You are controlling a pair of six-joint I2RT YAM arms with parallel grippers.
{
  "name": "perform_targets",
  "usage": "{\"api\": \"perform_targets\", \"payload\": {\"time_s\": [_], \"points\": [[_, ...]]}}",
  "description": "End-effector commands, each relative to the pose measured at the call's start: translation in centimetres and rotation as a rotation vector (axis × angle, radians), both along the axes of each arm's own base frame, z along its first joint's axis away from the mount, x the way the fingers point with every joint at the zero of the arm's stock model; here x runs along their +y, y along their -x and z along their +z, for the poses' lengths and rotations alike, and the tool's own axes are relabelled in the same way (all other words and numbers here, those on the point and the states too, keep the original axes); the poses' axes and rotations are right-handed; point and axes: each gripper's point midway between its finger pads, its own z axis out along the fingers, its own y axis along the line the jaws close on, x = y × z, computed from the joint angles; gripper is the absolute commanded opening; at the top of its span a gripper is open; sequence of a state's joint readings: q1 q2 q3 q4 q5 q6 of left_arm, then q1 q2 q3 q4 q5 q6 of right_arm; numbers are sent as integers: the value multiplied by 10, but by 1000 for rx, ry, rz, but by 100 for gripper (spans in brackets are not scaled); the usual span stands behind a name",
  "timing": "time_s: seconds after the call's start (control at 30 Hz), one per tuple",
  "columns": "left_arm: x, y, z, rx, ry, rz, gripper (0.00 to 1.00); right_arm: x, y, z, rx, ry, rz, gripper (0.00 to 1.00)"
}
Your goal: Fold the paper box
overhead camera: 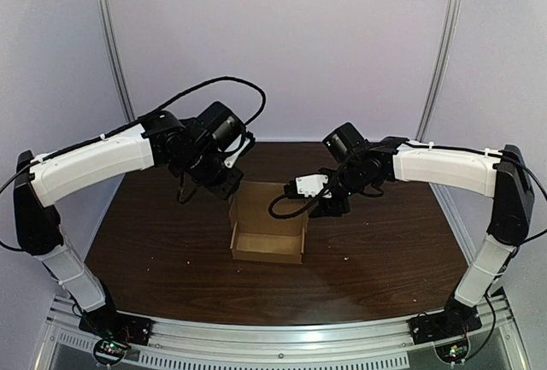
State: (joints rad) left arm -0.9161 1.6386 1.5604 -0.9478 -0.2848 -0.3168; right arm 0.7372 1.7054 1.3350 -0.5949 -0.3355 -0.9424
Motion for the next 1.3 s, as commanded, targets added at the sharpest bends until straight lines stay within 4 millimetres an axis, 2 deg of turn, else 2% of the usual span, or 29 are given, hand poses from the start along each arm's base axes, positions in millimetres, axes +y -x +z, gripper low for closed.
{"api": "perform_targets", "payload": {"time_s": [0.0, 0.23, 0.3, 0.47, 0.53, 0.6, 0.83, 0.93, 1.07, 1.27], "points": [[4, -3, 4, -15, 11, 39, 26, 3, 2, 19, -8, -34, -1, 57], [-3, -7, -14, 14, -12, 40, 1, 6, 1, 20, -2, -52, -9, 57], [-2, -8, -17, 15, -25, 48, 1, 6, 0, 21, -1, -53, -12, 57], [-2, -10, -21, 19, -27, 68, 8, 5, 3, 21, 8, -52, -8, 57], [-4, -10, -23, 25, -22, 69, 6, 5, 4, 20, 7, -51, -8, 57], [-6, -10, -25, 30, -18, 65, 0, 5, 3, 20, 10, -50, -9, 57], [-11, -10, -36, 42, -3, 56, 0, 6, 4, 21, 10, -60, -11, 57], [-18, -15, -34, 18, 24, 49, 0, 6, 3, 27, 0, -69, -19, 56], [-34, -24, -22, -34, 89, 20, 0, 5, 1, 35, -14, -72, -31, 56], [-52, -38, -15, -81, 120, -19, 0, -2, -5, 34, -54, -45, -66, 55]]}}
